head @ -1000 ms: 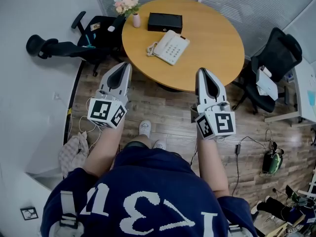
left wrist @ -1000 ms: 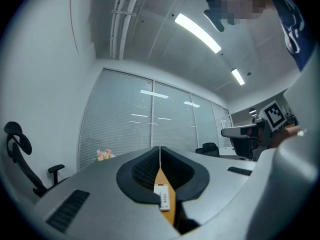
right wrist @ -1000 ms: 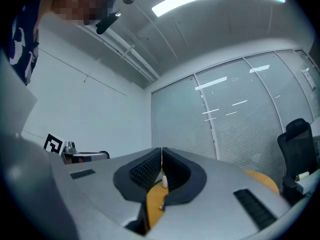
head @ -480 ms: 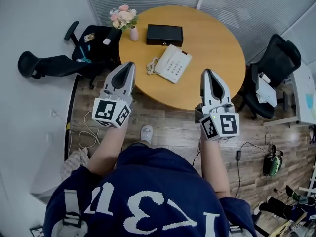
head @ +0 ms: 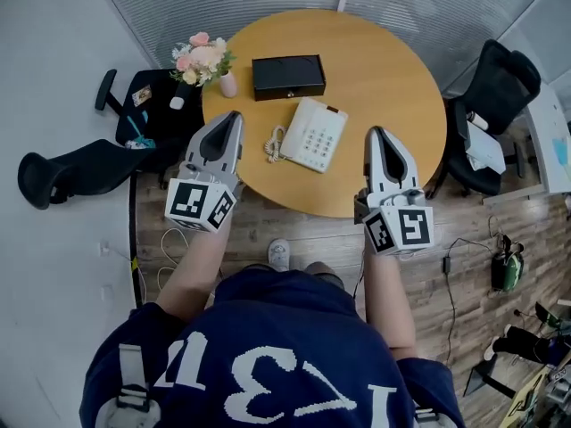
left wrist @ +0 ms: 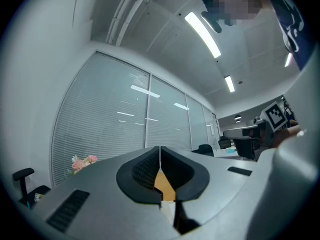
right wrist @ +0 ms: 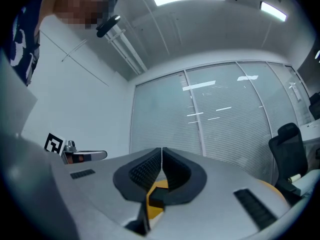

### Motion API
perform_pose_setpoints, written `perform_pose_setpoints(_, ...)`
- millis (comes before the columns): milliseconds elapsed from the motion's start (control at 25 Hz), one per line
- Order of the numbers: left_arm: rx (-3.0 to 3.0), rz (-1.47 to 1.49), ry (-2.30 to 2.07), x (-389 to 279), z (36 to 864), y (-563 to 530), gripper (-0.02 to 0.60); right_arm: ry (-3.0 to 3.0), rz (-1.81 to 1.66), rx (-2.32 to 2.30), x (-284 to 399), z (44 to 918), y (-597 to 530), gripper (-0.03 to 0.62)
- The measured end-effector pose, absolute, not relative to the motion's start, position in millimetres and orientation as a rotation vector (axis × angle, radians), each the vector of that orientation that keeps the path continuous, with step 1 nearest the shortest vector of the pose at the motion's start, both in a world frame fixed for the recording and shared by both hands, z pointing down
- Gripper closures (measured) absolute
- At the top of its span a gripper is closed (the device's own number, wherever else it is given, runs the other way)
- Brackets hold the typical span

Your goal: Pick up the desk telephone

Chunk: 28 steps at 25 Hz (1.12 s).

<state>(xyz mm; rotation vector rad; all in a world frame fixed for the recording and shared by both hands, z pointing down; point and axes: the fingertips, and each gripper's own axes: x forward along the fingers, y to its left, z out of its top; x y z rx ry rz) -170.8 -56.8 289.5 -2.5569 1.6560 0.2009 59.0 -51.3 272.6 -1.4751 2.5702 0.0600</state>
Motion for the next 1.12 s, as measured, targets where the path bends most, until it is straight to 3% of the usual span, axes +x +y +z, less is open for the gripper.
perform_pose_setpoints(440, -2.651, 0.169, 1.634, -151.8, 319.2, -92.4, 0.561, 2.585, 0.023, -1.542, 69.0, 290.4, -86.2, 0.565)
perform_pose_setpoints(1120, -2.542, 0.165, 1.699, -118.9, 295.7, -183.1, 0.561, 2.624, 0.052, -1.372, 88.6, 273.4, -202.1, 0.563)
